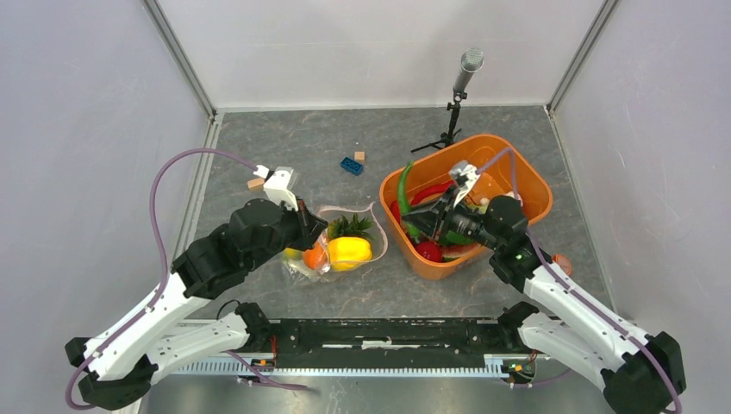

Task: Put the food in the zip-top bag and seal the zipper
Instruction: Place the fake vegetable in the zipper food storage bag.

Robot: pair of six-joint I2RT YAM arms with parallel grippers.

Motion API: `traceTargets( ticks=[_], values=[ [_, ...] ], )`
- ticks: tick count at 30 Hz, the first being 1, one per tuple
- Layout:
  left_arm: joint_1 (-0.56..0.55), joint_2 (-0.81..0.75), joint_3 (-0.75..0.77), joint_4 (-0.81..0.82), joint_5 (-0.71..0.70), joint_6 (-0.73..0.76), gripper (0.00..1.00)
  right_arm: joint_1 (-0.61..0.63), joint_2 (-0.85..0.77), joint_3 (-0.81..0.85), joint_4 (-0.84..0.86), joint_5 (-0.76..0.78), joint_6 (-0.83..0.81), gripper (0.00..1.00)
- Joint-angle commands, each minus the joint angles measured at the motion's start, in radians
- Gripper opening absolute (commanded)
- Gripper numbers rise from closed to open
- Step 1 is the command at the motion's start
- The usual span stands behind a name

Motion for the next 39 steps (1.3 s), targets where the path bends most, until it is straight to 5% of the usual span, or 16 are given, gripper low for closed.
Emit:
traceTargets(
  ticks=[1, 7, 16, 24, 39],
  values=[
    [0.0, 0.0, 0.033, 0.046, 0.016, -0.004, 0.02, 0.13, -0.019, 0.142, -0.158, -0.192, -0.168, 0.01],
    [0.0, 0.027, 0.052, 0.054, 0.038, -0.005, 0.02, 0.304, 0.03, 0.267, -0.295, -0.119, -0.337, 0.0],
    [0.0, 0.016, 0.056, 0.051, 0.02, -0.004, 0.02, 0.486, 0.268, 0.528, -0.749, 0.155, -0.484, 0.03],
    [0.0, 0.014, 0.051, 0.058, 0.039, -0.007, 0.02, 0.54, 0.397, 0.694, -0.93, 0.436, -0.502, 0.06],
    [0.0, 0.063, 0.042, 0.127, 0.157, 0.008, 0.02, 0.604, 0.62, 0.997, -1.121, 0.553, -0.553, 0.23]
  ],
)
